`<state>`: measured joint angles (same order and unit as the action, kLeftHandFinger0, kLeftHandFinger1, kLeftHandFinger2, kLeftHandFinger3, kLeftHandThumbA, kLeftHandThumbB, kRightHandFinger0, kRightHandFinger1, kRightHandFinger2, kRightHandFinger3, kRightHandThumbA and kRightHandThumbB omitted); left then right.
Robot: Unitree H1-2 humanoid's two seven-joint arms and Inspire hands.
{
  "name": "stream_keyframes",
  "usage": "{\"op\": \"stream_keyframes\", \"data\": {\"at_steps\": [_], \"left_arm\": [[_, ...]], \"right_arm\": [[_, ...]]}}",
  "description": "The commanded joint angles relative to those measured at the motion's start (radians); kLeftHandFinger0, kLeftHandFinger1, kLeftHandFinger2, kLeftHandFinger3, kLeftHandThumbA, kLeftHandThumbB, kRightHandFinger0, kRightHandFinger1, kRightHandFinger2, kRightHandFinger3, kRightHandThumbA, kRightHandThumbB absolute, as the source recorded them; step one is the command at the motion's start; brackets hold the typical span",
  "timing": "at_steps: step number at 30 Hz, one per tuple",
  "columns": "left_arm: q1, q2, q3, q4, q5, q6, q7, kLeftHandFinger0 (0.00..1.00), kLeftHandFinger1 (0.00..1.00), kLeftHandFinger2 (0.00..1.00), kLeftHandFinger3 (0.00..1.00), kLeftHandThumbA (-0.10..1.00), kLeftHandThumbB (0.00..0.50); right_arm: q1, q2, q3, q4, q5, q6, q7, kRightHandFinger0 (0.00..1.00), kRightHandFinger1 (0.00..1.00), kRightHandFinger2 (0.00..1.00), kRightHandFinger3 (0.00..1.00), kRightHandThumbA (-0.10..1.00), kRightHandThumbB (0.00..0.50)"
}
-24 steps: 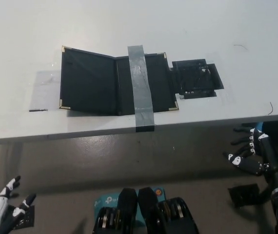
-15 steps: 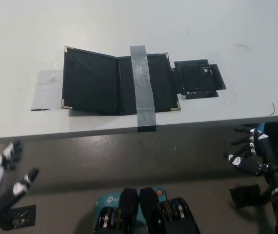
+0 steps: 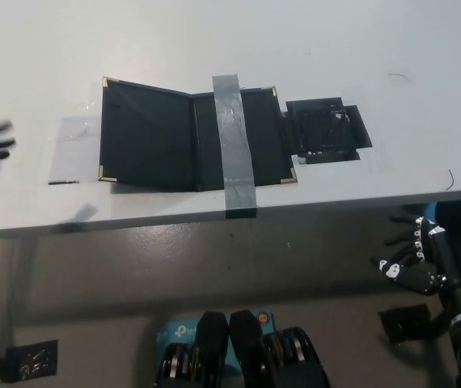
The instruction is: The robot uses its left hand to push the cover of the diary kept in the middle of the desk towards the right to close it
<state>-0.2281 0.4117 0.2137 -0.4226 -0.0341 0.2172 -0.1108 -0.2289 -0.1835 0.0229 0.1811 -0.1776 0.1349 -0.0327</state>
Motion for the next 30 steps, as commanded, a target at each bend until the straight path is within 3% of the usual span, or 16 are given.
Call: {"op": "stream_keyframes", "data": {"at_steps": [1,3,6,7,8,14,19,20,25,30], "left_arm": [[-0.172,-0.097,0.175,0.117,-0.426,0.16,0.033,1.0,1.0,1.0,1.0,1.0,0.002],[-0.199,-0.162,0.232,0.218,-0.476,0.182,0.067,1.0,1.0,1.0,1.0,1.0,0.053],[-0.216,-0.217,0.285,0.282,-0.539,0.19,0.071,1.0,1.0,1.0,1.0,1.0,0.055],[-0.23,-0.245,0.319,0.322,-0.592,0.194,0.076,1.0,1.0,1.0,1.0,1.0,0.066],[-0.257,-0.289,0.38,0.387,-0.684,0.209,0.1,1.0,1.0,1.0,1.0,1.0,0.115],[-0.326,-0.383,0.512,0.528,-0.822,0.207,0.138,1.0,1.0,1.0,1.0,1.0,0.166],[-0.36,-0.425,0.542,0.554,-0.807,0.227,0.184,1.0,1.0,1.0,1.0,1.0,0.166],[-0.369,-0.436,0.547,0.568,-0.791,0.223,0.189,1.0,1.0,1.0,1.0,1.0,0.136],[-0.397,-0.493,0.569,0.602,-0.798,0.228,0.192,1.0,1.0,1.0,1.0,1.0,0.191],[-0.415,-0.53,0.57,0.591,-0.812,0.239,0.2,1.0,1.0,1.0,1.0,1.0,0.223]], "right_arm": [[-0.023,-0.023,-0.005,-0.025,-0.015,-0.021,-0.001,0.27,0.36,0.46,0.72,0.85,0.1],[-0.02,-0.024,-0.003,-0.02,-0.018,-0.021,-0.002,0.26,0.34,0.44,0.73,0.85,0.1],[-0.023,-0.023,-0.007,-0.018,-0.009,-0.02,0.003,0.26,0.33,0.44,0.72,0.84,0.098],[-0.024,-0.026,-0.004,-0.024,-0.009,-0.01,0.009,0.27,0.34,0.44,0.73,0.85,0.101],[-0.024,-0.028,-0.001,-0.034,-0.015,0.013,0.012,0.29,0.35,0.45,0.74,0.86,0.109],[-0.032,-0.027,0.0,-0.024,-0.018,-0.012,0.005,0.25,0.32,0.45,0.73,0.85,0.105],[-0.04,-0.031,0.004,-0.029,-0.022,0.003,0.011,0.26,0.34,0.46,0.75,0.85,0.087],[-0.041,-0.029,0.002,-0.023,-0.017,-0.009,0.01,0.27,0.35,0.47,0.75,0.83,0.074],[-0.039,-0.029,0.002,-0.026,-0.016,-0.013,0.011,0.27,0.35,0.46,0.72,0.85,0.107],[-0.049,-0.033,0.002,-0.03,-0.015,0.003,0.017,0.28,0.35,0.46,0.72,0.85,0.108]]}}
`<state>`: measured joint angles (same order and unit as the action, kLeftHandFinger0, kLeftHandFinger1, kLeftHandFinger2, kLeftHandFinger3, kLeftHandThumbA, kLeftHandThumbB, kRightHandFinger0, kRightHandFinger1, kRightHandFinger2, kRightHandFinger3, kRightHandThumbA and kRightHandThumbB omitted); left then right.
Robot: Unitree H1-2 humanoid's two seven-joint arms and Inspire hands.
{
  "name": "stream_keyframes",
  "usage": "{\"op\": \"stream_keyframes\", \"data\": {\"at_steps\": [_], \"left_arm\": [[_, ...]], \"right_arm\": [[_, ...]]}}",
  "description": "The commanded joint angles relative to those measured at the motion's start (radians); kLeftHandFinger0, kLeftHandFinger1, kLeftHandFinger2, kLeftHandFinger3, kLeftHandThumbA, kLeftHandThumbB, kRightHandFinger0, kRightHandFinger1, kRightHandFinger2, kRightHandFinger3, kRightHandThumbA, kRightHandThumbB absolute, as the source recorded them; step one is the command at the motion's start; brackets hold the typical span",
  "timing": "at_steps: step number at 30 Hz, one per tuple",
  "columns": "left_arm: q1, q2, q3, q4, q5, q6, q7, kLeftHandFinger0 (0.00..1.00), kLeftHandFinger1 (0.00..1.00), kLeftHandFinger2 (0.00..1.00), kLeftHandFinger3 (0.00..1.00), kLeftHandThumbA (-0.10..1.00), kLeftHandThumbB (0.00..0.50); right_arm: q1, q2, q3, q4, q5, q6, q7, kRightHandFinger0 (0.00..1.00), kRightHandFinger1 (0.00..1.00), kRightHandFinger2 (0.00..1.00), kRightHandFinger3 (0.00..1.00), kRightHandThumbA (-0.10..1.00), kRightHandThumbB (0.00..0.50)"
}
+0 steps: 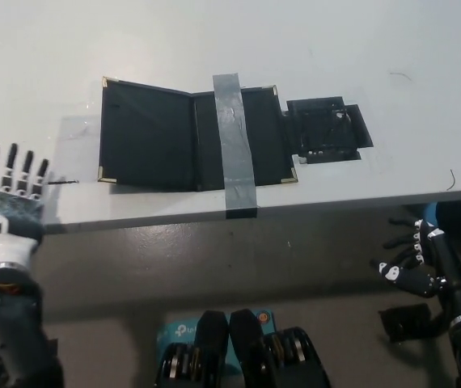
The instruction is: The robot uses its left hand to push the cover of the diary kept in the middle of the desk towards the right to close it
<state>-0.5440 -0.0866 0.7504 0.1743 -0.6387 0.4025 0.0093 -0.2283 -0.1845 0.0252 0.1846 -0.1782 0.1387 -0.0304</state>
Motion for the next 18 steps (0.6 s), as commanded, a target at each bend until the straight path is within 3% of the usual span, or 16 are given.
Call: {"op": "stream_keyframes", "data": {"at_steps": [1,4,15,18], "left_arm": [[-0.101,-0.033,0.033,-0.007,-0.21,0.055,0.083,1.0,1.0,1.0,1.0,1.0,0.225],[-0.108,-0.055,0.013,-0.018,-0.208,0.061,0.097,1.0,1.0,1.0,1.0,1.0,0.232],[-0.069,-0.083,-0.045,0.059,-0.211,0.03,0.108,1.0,1.0,1.0,1.0,1.0,0.206],[-0.041,-0.077,-0.057,0.089,-0.205,0.006,0.095,1.0,1.0,1.0,1.0,1.0,0.231]], "right_arm": [[-0.051,-0.032,0.0,-0.035,-0.014,0.003,0.017,0.29,0.35,0.46,0.72,0.85,0.108],[-0.058,-0.035,0.003,-0.031,-0.015,-0.001,0.021,0.29,0.36,0.47,0.74,0.83,0.073],[-0.075,-0.027,0.008,-0.024,-0.011,-0.008,0.018,0.28,0.34,0.44,0.73,0.79,0.062],[-0.081,-0.025,0.01,-0.017,-0.009,-0.018,0.015,0.27,0.33,0.44,0.73,0.79,0.068]]}}
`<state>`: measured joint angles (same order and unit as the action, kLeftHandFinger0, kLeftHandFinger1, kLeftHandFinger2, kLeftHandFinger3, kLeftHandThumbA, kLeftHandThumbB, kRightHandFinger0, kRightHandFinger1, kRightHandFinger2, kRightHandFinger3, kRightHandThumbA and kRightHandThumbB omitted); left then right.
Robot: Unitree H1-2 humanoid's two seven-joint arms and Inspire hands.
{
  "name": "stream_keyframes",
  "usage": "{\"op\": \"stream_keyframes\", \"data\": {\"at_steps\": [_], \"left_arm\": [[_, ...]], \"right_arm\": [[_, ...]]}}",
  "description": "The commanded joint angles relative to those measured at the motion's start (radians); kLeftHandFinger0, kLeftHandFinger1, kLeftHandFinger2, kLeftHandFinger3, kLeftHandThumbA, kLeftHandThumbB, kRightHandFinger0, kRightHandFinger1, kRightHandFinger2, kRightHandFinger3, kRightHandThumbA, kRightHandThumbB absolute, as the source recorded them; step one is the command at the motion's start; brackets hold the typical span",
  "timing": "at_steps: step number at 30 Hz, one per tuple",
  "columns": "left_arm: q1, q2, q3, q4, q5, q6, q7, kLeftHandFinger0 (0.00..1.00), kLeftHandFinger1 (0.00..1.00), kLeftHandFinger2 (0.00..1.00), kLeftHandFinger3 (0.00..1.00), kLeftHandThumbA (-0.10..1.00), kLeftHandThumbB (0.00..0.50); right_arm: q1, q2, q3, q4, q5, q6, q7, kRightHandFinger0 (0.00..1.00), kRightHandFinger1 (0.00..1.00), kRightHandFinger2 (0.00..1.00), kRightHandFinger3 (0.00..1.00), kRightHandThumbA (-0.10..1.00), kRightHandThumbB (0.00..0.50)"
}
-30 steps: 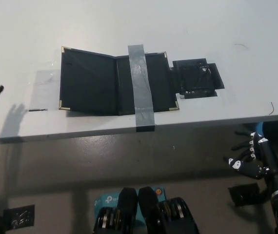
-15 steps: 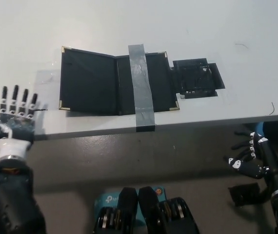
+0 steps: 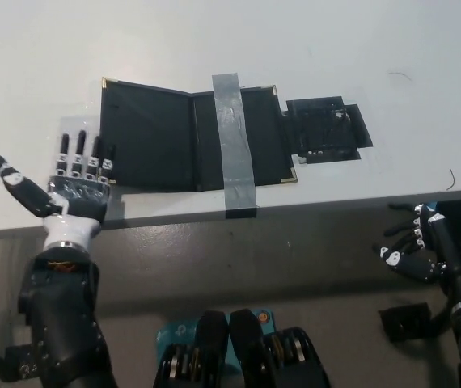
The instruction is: The robot uses its left hand to push the cover of the diary kept in the middle of the desk towards the right to close it
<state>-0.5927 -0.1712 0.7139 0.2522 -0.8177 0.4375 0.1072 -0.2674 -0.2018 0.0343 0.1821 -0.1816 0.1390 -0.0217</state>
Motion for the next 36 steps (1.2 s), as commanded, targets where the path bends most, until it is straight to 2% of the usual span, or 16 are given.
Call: {"op": "stream_keyframes", "data": {"at_steps": [1,4,6,15,16,25,26,27,29,31,36], "left_arm": [[0.01,0.007,-0.023,0.012,-0.028,-0.032,0.001,1.0,1.0,1.0,1.0,1.0,0.24],[0.017,0.006,-0.023,0.005,-0.042,-0.037,0.009,1.0,1.0,1.0,1.0,1.0,0.25],[0.013,0.014,-0.026,-0.006,-0.045,-0.037,0.015,1.0,1.0,1.0,1.0,1.0,0.251],[-0.036,0.054,-0.003,-0.062,-0.096,-0.047,0.079,1.0,1.0,1.0,1.0,1.0,0.264],[-0.041,0.07,-0.003,-0.07,-0.1,-0.04,0.083,1.0,1.0,1.0,1.0,1.0,0.301],[-0.044,0.127,0.012,-0.057,-0.133,-0.071,0.094,1.0,1.0,1.0,1.0,1.0,0.335],[-0.038,0.13,0.011,-0.055,-0.133,-0.072,0.088,1.0,1.0,1.0,1.0,1.0,0.369],[-0.03,0.134,0.009,-0.051,-0.133,-0.073,0.078,1.0,1.0,1.0,1.0,1.0,0.381],[-0.014,0.138,-0.003,-0.032,-0.114,-0.082,0.073,1.0,1.0,1.0,1.0,1.0,0.302],[-0.002,0.136,-0.015,-0.02,-0.101,-0.094,0.066,1.0,1.0,1.0,1.0,1.0,0.28],[0.041,0.142,-0.077,0.031,-0.036,-0.117,0.038,1.0,1.0,1.0,1.0,1.0,0.285]], "right_arm": [[-0.039,-0.007,0.0,-0.017,-0.006,-0.019,0.006,0.27,0.33,0.44,0.73,0.8,0.068],[-0.032,-0.004,-0.004,-0.018,-0.002,-0.029,0.0,0.24,0.32,0.42,0.72,0.79,0.063],[-0.023,-0.004,-0.006,-0.018,-0.001,-0.037,-0.002,0.24,0.32,0.41,0.7,0.8,0.084],[-0.007,-0.006,-0.009,-0.031,-0.005,-0.001,-0.002,0.27,0.35,0.47,0.72,0.86,0.117],[-0.004,-0.006,-0.01,-0.036,-0.004,0.001,-0.002,0.27,0.35,0.46,0.72,0.86,0.122],[-0.001,-0.009,-0.009,-0.036,-0.014,-0.004,-0.008,0.26,0.35,0.46,0.71,0.85,0.097],[-0.001,-0.009,-0.01,-0.036,-0.014,-0.004,-0.008,0.26,0.35,0.46,0.71,0.85,0.102],[-0.001,-0.008,-0.01,-0.036,-0.014,-0.003,-0.008,0.26,0.35,0.46,0.71,0.85,0.103],[0.0,-0.008,-0.011,-0.038,-0.011,0.003,-0.006,0.27,0.35,0.47,0.71,0.86,0.101],[0.001,-0.008,-0.011,-0.038,-0.012,-0.001,-0.007,0.27,0.36,0.47,0.71,0.85,0.096],[0.0,-0.004,-0.007,-0.037,-0.014,0.0,-0.007,0.27,0.36,0.47,0.72,0.85,0.102]]}}
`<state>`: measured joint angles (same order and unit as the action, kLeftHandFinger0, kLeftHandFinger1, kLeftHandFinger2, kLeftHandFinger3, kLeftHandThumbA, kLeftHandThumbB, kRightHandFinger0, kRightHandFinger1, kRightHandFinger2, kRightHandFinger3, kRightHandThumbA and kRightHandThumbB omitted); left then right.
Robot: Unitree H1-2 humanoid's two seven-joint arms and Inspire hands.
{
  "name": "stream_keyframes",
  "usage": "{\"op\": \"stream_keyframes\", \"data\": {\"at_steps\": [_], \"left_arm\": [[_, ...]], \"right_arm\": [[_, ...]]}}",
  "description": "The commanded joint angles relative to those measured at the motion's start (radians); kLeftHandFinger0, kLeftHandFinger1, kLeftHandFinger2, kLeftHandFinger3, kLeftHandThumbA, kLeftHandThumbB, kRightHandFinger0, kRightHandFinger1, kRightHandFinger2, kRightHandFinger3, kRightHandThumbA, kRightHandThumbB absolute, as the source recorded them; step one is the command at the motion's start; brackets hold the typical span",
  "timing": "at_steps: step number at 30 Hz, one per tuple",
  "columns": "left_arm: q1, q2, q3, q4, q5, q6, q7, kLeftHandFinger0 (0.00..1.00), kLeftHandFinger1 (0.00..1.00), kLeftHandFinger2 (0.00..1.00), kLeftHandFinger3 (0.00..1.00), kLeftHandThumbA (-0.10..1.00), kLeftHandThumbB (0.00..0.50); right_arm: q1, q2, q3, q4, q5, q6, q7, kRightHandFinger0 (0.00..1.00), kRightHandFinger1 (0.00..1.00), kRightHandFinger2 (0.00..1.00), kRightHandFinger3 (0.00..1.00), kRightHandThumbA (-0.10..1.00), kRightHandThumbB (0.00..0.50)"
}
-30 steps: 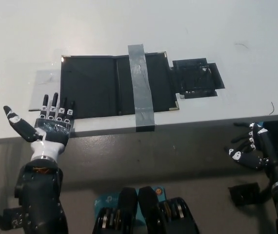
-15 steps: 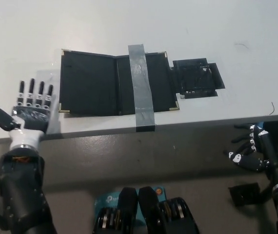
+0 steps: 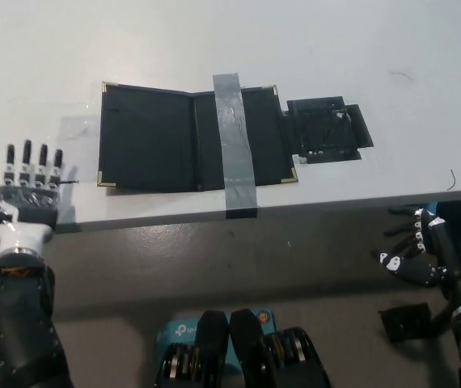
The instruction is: The robot uses its left hand to push the cover of the diary kept in the middle of the desk towards the right to close it
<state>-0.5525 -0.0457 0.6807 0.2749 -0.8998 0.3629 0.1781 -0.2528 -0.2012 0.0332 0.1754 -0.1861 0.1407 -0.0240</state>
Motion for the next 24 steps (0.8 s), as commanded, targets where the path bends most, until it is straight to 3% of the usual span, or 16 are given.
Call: {"op": "stream_keyframes", "data": {"at_steps": [1,6,13,15,24], "left_arm": [[0.005,0.016,-0.051,0.015,0.048,-0.049,-0.033,1.0,1.0,1.0,1.0,1.0,0.282],[0.013,-0.01,-0.067,0.04,0.041,-0.078,-0.035,1.0,1.0,1.0,1.0,1.0,0.297],[0.018,-0.014,-0.112,0.093,0.067,-0.106,-0.045,1.0,1.0,1.0,1.0,1.0,0.275],[0.017,-0.02,-0.127,0.101,0.076,-0.118,-0.052,1.0,1.0,1.0,1.0,1.0,0.3],[-0.007,-0.021,-0.209,0.139,0.12,-0.134,-0.052,1.0,1.0,1.0,1.0,1.0,0.292]], "right_arm": [[-0.015,-0.006,-0.005,-0.032,-0.011,-0.001,-0.004,0.27,0.36,0.47,0.71,0.85,0.101],[-0.018,-0.01,-0.005,-0.032,-0.009,-0.007,0.001,0.27,0.35,0.46,0.71,0.85,0.099],[-0.022,-0.008,0.001,-0.035,-0.015,-0.008,0.001,0.27,0.35,0.46,0.72,0.84,0.095],[-0.028,-0.008,-0.003,-0.029,-0.006,-0.013,0.005,0.26,0.34,0.45,0.71,0.84,0.101],[-0.041,-0.009,0.0,-0.023,-0.008,-0.022,0.008,0.26,0.33,0.43,0.72,0.8,0.07]]}}
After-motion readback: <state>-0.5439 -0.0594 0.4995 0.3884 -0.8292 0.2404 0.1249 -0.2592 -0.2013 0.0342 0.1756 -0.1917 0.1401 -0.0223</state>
